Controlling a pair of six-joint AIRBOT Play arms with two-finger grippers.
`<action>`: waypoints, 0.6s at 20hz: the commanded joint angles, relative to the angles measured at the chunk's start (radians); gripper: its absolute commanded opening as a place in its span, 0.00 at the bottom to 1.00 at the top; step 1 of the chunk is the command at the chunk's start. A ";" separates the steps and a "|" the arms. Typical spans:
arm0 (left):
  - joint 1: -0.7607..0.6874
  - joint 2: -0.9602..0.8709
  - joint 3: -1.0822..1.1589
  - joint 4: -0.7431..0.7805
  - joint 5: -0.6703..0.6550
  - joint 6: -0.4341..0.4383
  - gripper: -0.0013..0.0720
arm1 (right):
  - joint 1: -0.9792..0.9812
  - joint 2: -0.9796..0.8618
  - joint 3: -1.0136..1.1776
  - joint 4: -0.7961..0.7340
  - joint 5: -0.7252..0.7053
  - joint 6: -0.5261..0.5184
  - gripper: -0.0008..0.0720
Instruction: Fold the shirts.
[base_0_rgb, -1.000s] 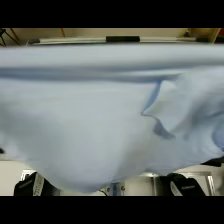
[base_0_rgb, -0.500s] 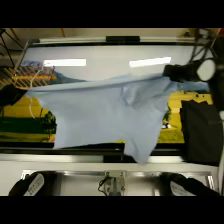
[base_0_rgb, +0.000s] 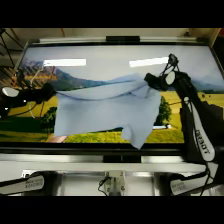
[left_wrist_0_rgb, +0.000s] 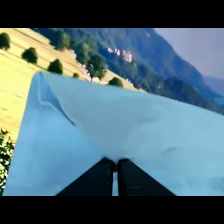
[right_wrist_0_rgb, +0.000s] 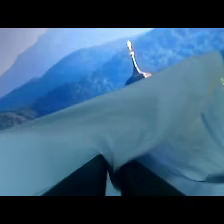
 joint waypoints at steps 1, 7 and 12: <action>-0.006 -0.069 0.019 -0.006 -0.118 0.000 0.62 | -0.010 -0.022 0.016 0.102 0.027 -0.052 0.72; 0.297 -0.046 0.122 0.148 -0.884 -0.113 0.67 | -0.165 0.142 0.117 0.035 0.623 -0.296 0.72; 0.327 0.175 -0.286 0.289 -0.638 -0.024 0.67 | -0.249 0.201 0.072 0.034 0.966 -0.411 0.72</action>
